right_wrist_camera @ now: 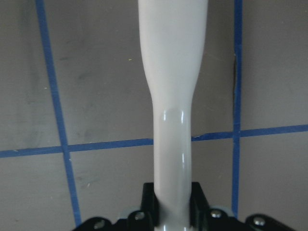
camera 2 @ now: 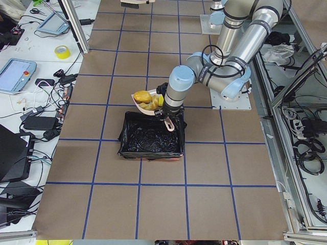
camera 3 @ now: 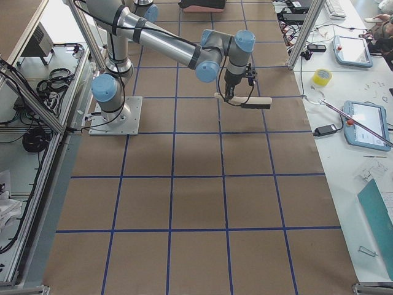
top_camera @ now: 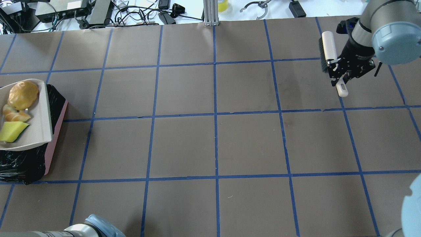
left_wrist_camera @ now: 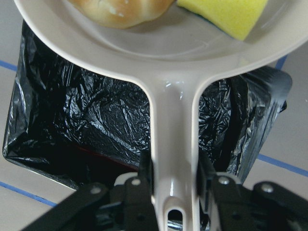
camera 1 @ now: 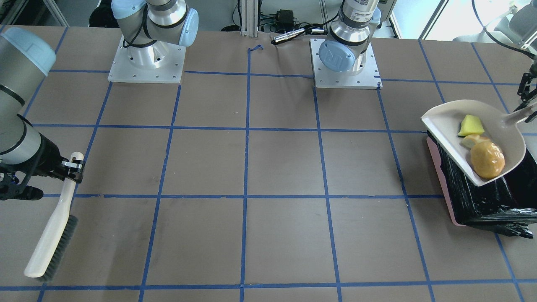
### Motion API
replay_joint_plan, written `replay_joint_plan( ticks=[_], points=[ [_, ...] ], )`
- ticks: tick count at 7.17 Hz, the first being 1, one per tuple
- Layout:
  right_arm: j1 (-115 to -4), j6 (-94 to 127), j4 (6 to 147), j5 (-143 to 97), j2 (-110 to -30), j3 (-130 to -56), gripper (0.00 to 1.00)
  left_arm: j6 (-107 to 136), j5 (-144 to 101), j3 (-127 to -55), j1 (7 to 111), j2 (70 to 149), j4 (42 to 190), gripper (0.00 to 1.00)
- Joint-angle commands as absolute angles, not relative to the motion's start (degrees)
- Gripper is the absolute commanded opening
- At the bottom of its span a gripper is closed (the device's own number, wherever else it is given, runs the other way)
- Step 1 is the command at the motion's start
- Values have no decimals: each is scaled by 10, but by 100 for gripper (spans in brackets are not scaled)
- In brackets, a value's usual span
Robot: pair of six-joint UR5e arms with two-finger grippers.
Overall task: Sweep and dump trash into bin
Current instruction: 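Lift the dustpan over the black bin with the left gripper while the right withdraws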
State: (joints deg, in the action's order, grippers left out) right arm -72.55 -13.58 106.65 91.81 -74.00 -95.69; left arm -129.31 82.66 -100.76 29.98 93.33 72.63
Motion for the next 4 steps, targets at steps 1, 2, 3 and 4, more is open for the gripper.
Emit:
replay_joint_plan(
  ticks=[1, 2, 3, 4],
  points=[
    [-671, -198, 1098, 912, -731, -1011, 0, -1340, 825, -991, 243, 954, 724, 0],
    [-670, -204, 1105, 914, -731, -1030, 0, -1363, 833, -971, 241, 972, 692, 0],
    [-670, -209, 1105, 918, -733, -1038, 0, -1392, 858, -937, 240, 996, 667, 0],
    [-670, -200, 1103, 920, -733, -1040, 0, -1417, 887, -900, 240, 1023, 639, 0]
  ],
)
